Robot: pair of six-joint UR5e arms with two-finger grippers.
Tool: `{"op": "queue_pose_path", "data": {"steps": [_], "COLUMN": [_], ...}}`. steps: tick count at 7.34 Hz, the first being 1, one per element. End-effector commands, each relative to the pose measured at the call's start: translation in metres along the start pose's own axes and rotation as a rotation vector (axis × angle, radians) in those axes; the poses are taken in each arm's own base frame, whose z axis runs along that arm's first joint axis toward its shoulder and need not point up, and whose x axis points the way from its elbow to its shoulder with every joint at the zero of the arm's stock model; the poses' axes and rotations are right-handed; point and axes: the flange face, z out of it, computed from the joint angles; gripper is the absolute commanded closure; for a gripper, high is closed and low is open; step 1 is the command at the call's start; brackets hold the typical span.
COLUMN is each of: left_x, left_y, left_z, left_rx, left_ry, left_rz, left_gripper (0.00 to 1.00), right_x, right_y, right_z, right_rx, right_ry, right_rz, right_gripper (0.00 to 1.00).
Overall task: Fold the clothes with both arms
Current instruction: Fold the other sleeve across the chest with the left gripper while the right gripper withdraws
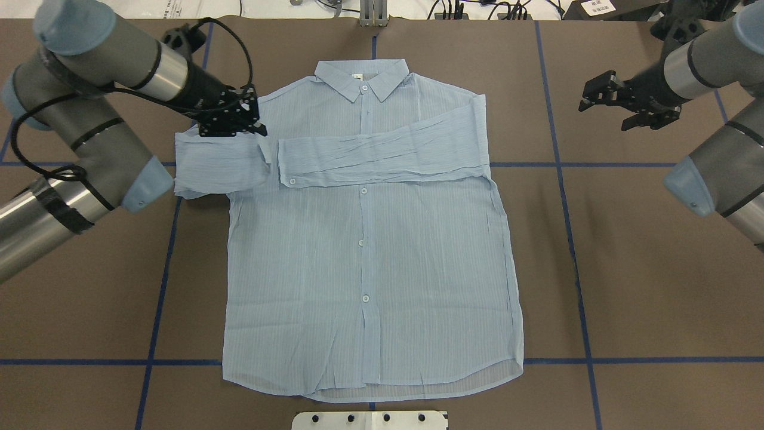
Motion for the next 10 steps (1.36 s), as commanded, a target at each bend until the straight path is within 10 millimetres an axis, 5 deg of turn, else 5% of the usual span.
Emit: {"op": "queue_pose_path", "data": {"steps": [1, 2, 3, 5, 7, 8, 10], "left_x": [0.091, 0.148, 0.173, 0.191, 0.198, 0.199, 0.217], "left_y": [0.047, 0.052, 0.074, 0.111, 0.119, 0.119, 0.129], "left_z": [0.059, 0.101, 0.127, 0.149, 0.15, 0.149, 0.133], "left_rx": [0.023, 0.053, 0.075, 0.104, 0.101, 0.111, 0.108], "left_ry": [0.037, 0.03, 0.036, 0.059, 0.072, 0.078, 0.115], "left_rz": [-0.072, -0.1, -0.085, -0.056, -0.048, -0.04, -0.034], "left_gripper": [1.0, 1.0, 1.0, 1.0, 0.92, 0.29, 0.2], "right_x": [0.035, 0.04, 0.044, 0.046, 0.045, 0.044, 0.031], "right_y": [-0.004, -0.005, -0.004, -0.003, -0.003, -0.002, 0.005], "right_z": [-0.004, -0.002, 0.001, 0.001, 0.001, 0.002, 0.0], "right_rx": [-0.022, -0.024, -0.024, -0.025, -0.025, -0.025, -0.029], "right_ry": [0.017, 0.023, 0.032, 0.033, 0.032, 0.032, 0.016], "right_rz": [-0.037, -0.04, -0.037, -0.038, -0.038, -0.029, -0.045], "right_gripper": [0.0, 0.0, 0.0, 0.0, 0.0, 0.0, 0.0]}}
